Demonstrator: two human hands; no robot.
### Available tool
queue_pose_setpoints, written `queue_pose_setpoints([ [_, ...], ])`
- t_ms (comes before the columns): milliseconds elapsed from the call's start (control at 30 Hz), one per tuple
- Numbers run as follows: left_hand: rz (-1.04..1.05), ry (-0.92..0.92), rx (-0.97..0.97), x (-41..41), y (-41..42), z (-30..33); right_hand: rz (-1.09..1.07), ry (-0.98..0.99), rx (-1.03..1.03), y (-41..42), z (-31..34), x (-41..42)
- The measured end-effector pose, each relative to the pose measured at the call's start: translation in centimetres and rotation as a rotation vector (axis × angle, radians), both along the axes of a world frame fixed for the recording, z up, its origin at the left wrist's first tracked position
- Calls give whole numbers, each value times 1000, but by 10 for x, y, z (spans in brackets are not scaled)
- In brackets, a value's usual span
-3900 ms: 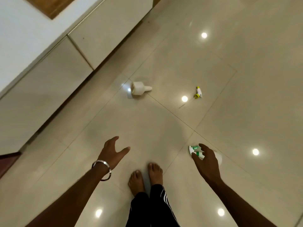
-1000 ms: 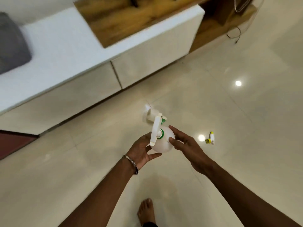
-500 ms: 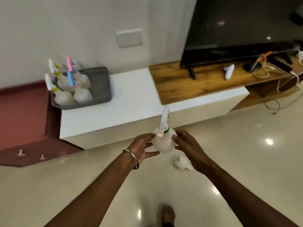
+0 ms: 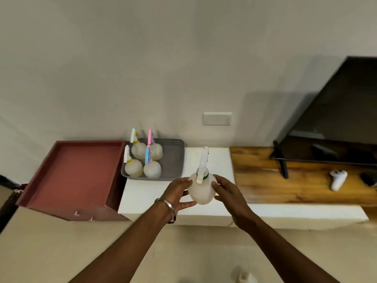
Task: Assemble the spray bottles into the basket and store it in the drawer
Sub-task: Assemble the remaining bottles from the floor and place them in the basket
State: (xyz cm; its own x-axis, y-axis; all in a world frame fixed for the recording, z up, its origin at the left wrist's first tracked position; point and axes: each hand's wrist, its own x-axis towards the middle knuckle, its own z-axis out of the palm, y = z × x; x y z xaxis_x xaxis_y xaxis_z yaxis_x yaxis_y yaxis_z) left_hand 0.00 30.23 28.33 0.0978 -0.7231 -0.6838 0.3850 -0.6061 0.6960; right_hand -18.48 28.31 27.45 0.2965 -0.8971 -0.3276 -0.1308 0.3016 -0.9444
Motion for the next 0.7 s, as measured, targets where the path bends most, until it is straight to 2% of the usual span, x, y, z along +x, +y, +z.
queue_pose_setpoints([
  [167,112,-21,2,41,-46,7,58,-27,37,-57,8,49],
  [333,184,-46,24,78,-96,-13,50,1,80,-110,-11,98],
  [700,280,-112,136,134,-151,-111,-9,33,313,-174,-101,182],
])
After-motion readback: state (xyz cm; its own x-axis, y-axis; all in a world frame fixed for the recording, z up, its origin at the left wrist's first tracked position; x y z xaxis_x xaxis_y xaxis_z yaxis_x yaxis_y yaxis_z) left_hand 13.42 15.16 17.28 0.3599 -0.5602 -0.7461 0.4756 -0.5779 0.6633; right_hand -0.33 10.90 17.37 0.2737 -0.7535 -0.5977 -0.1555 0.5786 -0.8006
